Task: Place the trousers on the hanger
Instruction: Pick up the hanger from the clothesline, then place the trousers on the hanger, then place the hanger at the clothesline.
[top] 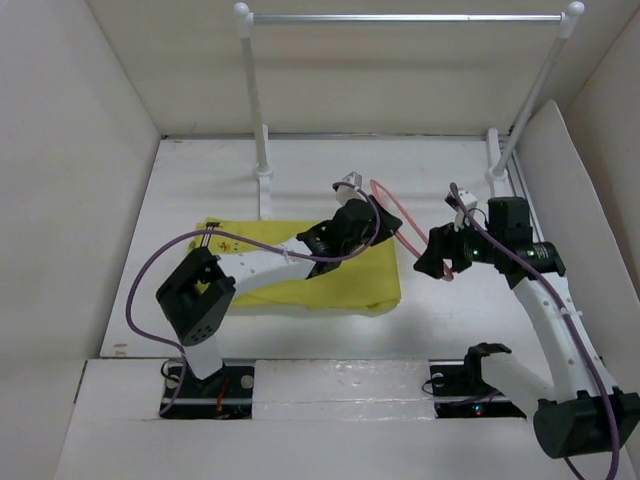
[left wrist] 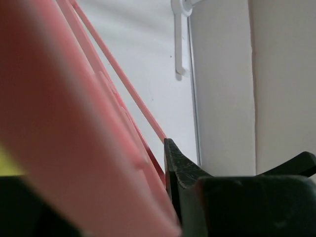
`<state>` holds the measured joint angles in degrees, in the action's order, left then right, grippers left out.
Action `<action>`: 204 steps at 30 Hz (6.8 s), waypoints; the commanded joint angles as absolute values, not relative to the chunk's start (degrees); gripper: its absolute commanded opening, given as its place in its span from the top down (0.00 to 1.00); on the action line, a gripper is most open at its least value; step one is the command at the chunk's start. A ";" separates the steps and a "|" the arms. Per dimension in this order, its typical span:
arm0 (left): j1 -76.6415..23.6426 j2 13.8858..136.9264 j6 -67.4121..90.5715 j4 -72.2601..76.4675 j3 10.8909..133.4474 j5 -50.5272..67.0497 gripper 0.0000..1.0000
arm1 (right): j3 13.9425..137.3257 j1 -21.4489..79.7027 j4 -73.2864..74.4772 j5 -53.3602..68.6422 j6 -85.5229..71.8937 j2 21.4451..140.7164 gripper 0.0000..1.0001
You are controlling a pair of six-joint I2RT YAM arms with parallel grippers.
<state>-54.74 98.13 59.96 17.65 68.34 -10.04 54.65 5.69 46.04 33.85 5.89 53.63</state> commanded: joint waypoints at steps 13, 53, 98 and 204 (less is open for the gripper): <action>-56.51 108.72 59.14 13.71 71.37 -9.93 1.00 | 63.36 8.26 47.99 46.94 12.22 53.96 0.09; -60.73 107.67 68.91 13.27 61.88 -26.54 1.00 | 46.41 15.37 2.11 23.20 -10.02 93.60 0.38; -60.64 90.52 53.97 3.26 49.47 -37.17 1.00 | 43.60 -16.61 10.72 32.35 -6.94 77.60 1.00; -64.25 64.25 37.71 -16.35 73.22 -36.74 0.01 | 87.36 -15.38 -46.84 55.64 -70.83 93.16 1.00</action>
